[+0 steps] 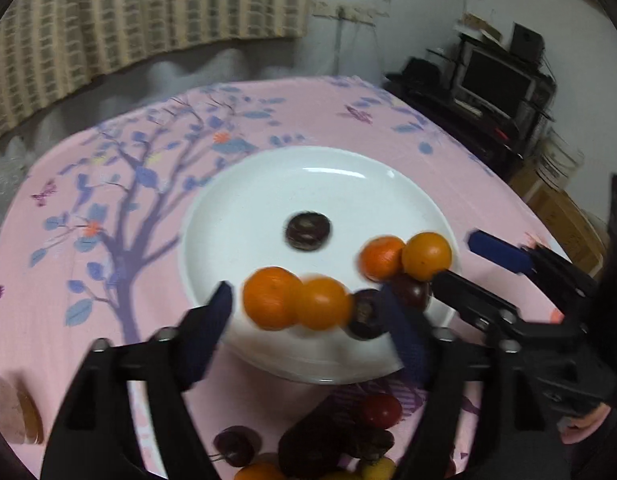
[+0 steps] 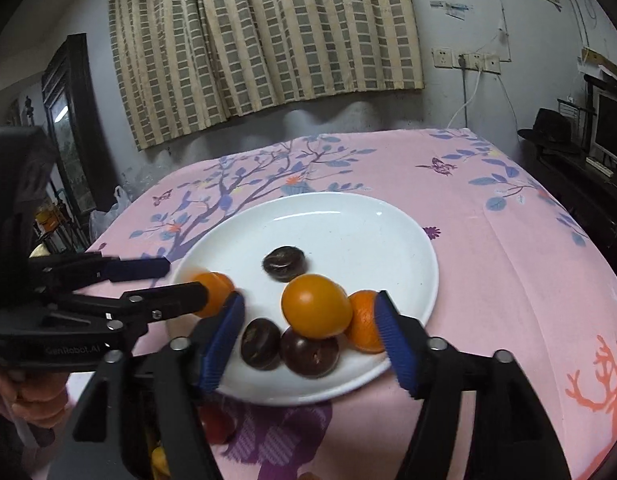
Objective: Organize fruits
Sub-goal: 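Carry both fruits over the white plate and release them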
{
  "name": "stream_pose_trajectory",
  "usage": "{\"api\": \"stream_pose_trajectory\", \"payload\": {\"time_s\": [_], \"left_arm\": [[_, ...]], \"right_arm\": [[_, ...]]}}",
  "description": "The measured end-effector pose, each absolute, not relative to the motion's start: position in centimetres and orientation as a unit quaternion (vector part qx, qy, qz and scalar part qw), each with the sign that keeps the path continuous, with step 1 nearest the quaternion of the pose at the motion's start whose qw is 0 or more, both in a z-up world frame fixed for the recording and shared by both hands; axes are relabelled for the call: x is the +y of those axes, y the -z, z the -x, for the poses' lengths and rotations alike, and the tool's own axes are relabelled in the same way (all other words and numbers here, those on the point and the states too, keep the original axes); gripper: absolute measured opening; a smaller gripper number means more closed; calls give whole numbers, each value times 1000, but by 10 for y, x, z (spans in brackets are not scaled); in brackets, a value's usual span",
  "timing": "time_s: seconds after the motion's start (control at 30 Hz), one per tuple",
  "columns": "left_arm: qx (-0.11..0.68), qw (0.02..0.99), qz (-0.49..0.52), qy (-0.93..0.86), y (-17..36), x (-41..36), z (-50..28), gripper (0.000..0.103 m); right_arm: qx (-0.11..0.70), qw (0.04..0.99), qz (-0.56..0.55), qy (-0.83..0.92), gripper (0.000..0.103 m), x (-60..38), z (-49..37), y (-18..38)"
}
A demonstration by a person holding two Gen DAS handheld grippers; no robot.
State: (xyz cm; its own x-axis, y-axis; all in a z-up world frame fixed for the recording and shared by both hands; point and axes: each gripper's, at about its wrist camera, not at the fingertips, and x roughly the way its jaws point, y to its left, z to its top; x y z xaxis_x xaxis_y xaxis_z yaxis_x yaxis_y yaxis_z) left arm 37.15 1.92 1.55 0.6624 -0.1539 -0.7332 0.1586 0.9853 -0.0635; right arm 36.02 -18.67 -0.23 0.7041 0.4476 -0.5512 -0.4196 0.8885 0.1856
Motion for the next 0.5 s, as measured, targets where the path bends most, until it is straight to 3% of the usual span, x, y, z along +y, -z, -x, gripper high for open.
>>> {"api": "stream_pose_trajectory", "payload": {"time_s": [0.17,0.5], "left_arm": [[369,926,3,76,-33,45,-328,97],[392,919,18,44,19,91,-256,98]], "right_arm": [[312,909,-39,-273,74,-188,-336,-12],[394,859,-8,-328,78,-167,-298,16]]}}
